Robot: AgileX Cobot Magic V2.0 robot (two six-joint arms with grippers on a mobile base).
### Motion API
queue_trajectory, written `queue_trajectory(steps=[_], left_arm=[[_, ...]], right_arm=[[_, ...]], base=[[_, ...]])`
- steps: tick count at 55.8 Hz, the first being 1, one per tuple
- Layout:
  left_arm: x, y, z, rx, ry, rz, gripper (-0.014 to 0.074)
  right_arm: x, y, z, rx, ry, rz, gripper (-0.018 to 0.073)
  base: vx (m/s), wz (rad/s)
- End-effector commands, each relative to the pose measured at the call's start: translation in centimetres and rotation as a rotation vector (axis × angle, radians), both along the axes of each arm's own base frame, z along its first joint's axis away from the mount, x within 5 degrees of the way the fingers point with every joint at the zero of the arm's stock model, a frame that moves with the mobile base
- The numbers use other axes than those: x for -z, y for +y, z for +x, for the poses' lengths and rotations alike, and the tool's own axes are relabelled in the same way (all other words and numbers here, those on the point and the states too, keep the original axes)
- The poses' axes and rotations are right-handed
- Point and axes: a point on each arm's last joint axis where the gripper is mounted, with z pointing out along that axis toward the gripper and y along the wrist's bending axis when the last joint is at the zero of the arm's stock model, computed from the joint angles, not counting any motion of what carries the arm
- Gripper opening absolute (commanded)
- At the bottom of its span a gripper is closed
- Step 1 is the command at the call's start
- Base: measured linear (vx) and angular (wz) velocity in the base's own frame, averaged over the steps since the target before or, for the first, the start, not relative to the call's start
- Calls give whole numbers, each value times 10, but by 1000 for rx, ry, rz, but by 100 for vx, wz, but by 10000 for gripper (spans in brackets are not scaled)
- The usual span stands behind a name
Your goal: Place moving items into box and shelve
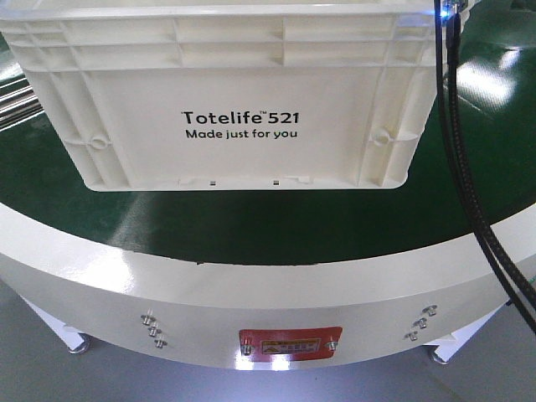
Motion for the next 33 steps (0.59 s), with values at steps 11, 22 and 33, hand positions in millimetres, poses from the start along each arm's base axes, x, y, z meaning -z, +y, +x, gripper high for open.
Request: queue_trajectory(steps=[11,22,33], left_arm=[[-47,18,-19,-60,-257,64,-1],[-47,18,-19,-60,-257,64,-1],[-47,18,-19,-60,-257,64,-1]], right_arm=[[-48,-27,-20,64,-241,-103,-4],[-48,-27,-20,64,-241,-103,-4],[-48,-27,-20,64,-241,-103,-4]], base=[[0,0],[0,2],[-1,5]])
